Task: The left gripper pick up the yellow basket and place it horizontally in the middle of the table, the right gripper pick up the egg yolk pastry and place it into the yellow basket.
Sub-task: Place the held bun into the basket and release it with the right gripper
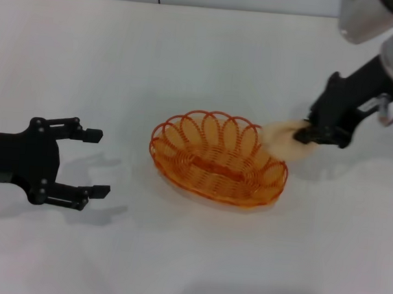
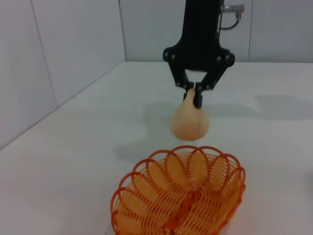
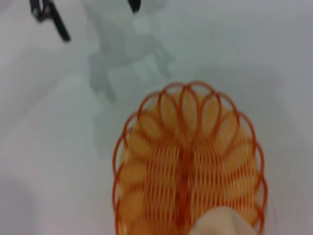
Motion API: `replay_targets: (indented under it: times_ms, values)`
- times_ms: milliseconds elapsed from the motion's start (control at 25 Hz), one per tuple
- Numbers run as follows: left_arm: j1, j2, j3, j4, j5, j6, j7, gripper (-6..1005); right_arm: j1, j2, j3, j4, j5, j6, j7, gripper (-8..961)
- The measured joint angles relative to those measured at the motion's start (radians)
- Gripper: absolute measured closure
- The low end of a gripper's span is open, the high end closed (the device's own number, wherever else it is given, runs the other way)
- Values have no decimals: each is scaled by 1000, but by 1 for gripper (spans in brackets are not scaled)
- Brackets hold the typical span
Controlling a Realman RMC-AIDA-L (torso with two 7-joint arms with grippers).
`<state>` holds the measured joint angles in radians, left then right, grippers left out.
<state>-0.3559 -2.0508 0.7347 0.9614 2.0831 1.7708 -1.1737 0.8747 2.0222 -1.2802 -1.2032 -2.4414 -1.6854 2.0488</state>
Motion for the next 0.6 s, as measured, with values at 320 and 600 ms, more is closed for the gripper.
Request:
replay_targets:
  times_ms: [320,600]
  values:
    - [3,0,0,1,0,-1,-3,110,-3,2,-78,106,130,140,25,897]
    - [3,0,-1,-2,0,-1,2,110,-27,1,-80,129,167,189,12,777]
